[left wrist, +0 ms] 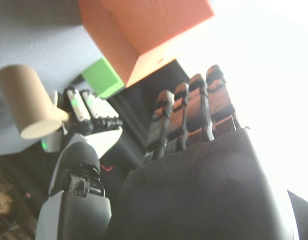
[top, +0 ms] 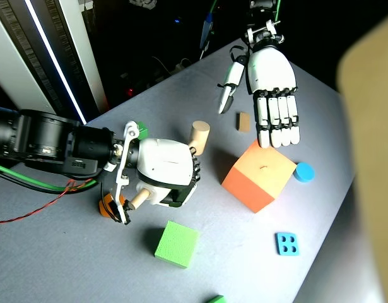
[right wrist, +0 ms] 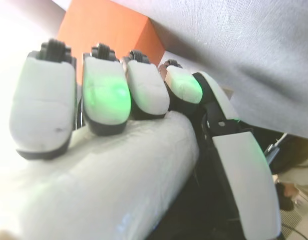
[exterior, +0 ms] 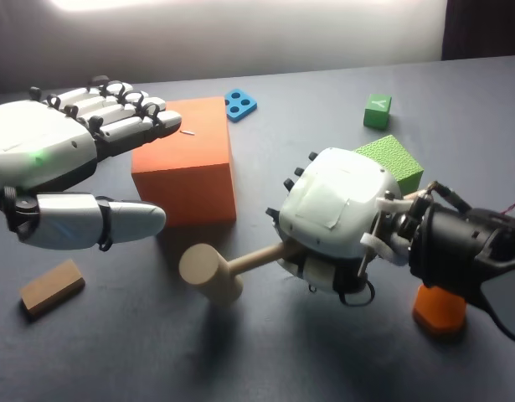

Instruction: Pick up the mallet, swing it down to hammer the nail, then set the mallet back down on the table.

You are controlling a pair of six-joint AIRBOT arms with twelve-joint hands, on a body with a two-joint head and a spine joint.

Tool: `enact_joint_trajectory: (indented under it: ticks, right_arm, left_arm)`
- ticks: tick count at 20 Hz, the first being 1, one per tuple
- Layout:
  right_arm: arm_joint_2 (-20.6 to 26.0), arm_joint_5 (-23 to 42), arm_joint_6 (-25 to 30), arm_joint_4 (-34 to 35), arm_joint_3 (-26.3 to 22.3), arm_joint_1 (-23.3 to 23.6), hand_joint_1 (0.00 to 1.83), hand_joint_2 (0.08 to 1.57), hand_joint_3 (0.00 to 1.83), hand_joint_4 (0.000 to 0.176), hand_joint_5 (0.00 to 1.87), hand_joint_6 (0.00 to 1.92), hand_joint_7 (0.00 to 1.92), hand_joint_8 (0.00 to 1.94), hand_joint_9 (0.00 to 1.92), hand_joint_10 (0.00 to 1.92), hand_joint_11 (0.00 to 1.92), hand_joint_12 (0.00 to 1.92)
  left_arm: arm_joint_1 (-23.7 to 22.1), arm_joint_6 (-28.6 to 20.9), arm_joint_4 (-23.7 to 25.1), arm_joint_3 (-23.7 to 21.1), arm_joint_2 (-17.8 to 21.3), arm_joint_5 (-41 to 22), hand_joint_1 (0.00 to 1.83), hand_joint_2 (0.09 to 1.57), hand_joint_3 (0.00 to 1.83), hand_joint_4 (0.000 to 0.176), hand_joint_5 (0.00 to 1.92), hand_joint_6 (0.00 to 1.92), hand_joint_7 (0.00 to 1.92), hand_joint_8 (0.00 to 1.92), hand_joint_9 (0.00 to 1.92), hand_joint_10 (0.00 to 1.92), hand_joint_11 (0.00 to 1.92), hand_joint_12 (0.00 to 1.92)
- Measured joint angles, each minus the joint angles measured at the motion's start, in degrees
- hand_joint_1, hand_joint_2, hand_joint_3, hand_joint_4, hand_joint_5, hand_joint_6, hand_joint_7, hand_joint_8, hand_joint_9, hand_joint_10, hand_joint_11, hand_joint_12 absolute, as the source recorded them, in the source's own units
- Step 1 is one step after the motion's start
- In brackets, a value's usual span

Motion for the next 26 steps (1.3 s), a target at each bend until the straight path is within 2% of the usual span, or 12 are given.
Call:
enact_joint_trajectory:
  ticks: [6, 7, 8, 9, 10, 11, 12, 14, 15, 16, 19, 26]
  right_arm:
    - [-1.1, -0.9, -0.1, 0.1, 1.3, -1.0, 0.25, 1.54, 0.0, 0.175, 1.07, 1.92, 1.31, 1.94, 1.48, 1.92, 1.6, 1.92]
    - [-1.0, -0.9, -0.2, 0.0, 1.3, -1.1, 0.27, 1.5, 0.0, 0.034, 0.97, 1.92, 1.2, 1.94, 1.36, 1.92, 1.46, 1.92]
    - [-1.1, -0.8, -0.3, 0.0, 1.5, -1.1, 0.33, 1.46, 0.0, 0.0, 0.88, 1.92, 1.11, 1.94, 1.24, 1.92, 1.33, 1.92]
    - [-1.0, -0.6, -0.3, 0.0, 1.6, -1.1, 0.44, 1.4, 0.0, 0.0, 0.55, 1.82, 0.77, 1.94, 0.9, 1.92, 0.96, 1.92]
    - [-1.0, -0.5, -0.3, 0.0, 1.6, -1.1, 0.44, 1.4, 0.0, 0.0, 0.55, 1.82, 0.77, 1.94, 0.9, 1.92, 0.96, 1.92]
    - [-1.1, -0.5, -0.3, 0.0, 1.6, -1.1, 0.62, 1.42, 0.01, 0.086, 0.48, 1.8, 0.68, 1.86, 0.78, 1.92, 0.85, 1.92]
    - [-1.2, -0.5, -0.3, 0.0, 1.6, -1.1, 0.72, 1.41, 0.0, 0.115, 0.48, 1.73, 0.54, 1.58, 0.58, 1.65, 0.54, 1.82]
    - [-1.2, -0.5, -0.3, 0.0, 1.6, -1.4, 0.7, 1.41, 0.0, 0.131, 0.47, 1.74, 0.5, 1.4, 0.52, 1.46, 0.44, 1.68]
    - [-1.2, -0.4, -0.3, 0.0, 1.6, -1.4, 0.58, 1.35, 0.0, 0.0, 0.37, 1.18, 0.54, 1.0, 0.53, 1.02, 0.37, 1.42]
    - [-1.2, -0.3, -0.3, 0.0, 1.6, -1.4, 0.54, 1.33, 0.0, 0.0, 0.51, 0.48, 0.66, 0.3, 0.59, 0.31, 0.24, 1.09]
    - [-1.2, -0.4, -0.3, 0.0, 1.6, -1.4, 0.53, 1.32, 0.0, 0.0, 0.5, 0.12, 0.53, 0.03, 0.46, 0.06, 0.04, 1.09]
    - [-1.1, -0.3, -1.0, 0.0, 0.8, -1.4, 0.38, 1.24, 0.0, 0.0, 0.17, 0.0, 0.18, 0.0, 0.15, 0.0, 0.0, 0.47]
  left_arm:
    - [-1.1, -1.5, 2.5, -1.3, 1.6, -0.1, 0.0, 1.24, 0.0, 0.0, 0.05, 0.0, 0.02, 0.01, 0.01, 0.0, 0.01, 0.0]
    - [-1.1, -1.5, 2.5, -1.5, 1.8, -0.1, 0.0, 1.24, 0.0, 0.0, 0.04, 0.0, 0.01, 0.0, 0.0, 0.0, 0.0, 0.0]
    - [-1.1, -1.6, 2.6, -1.6, 1.9, -0.1, 0.0, 1.25, 0.0, 0.0, 0.04, 0.0, 0.01, 0.0, 0.0, 0.0, 0.0, 0.0]
    - [-1.1, -1.6, 2.8, -2.1, 2.3, 0.1, 0.0, 1.25, 0.0, 0.0, 0.05, 0.0, 0.01, 0.0, 0.0, 0.0, 0.0, 0.0]
    - [-1.1, -1.5, 3.2, -2.2, 2.4, 0.0, 0.0, 1.25, 0.0, 0.0, 0.05, 0.0, 0.01, 0.0, 0.0, 0.0, 0.0, 0.0]
    - [-1.1, -1.6, 3.2, -2.3, 2.4, -0.1, 0.0, 1.25, 0.0, 0.0, 0.05, 0.0, 0.02, 0.0, 0.01, 0.0, 0.0, 0.0]
    - [-1.1, -1.5, 3.2, -2.5, 2.4, -0.1, 0.0, 1.25, 0.0, 0.0, 0.05, 0.0, 0.01, 0.0, 0.0, 0.0, 0.0, 0.0]
    - [-1.1, -1.6, 3.2, -2.6, 2.4, -0.1, 0.0, 1.25, 0.0, 0.0, 0.05, 0.0, 0.01, 0.0, 0.0, 0.0, 0.0, 0.0]
    - [-1.1, -1.6, 3.3, -2.7, 2.4, -0.1, 0.0, 1.25, 0.0, 0.0, 0.06, 0.01, 0.03, 0.01, 0.02, 0.01, 0.01, 0.0]
    - [-1.1, -1.6, 3.3, -2.8, 2.4, -0.1, 0.0, 1.24, 0.0, 0.0, 0.04, 0.0, 0.02, 0.0, 0.0, 0.0, 0.0, 0.0]
    - [-1.1, -1.6, 3.3, -2.8, 2.4, -0.1, 0.0, 1.24, 0.0, 0.0, 0.03, 0.0, 0.01, 0.0, 0.0, 0.0, 0.0, 0.0]
    - [-1.2, -1.6, 3.5, -3.5, 2.5, 0.0, 0.0, 1.25, 0.0, 0.0, 0.04, 0.01, 0.01, 0.01, 0.0, 0.0, 0.0, 0.0]
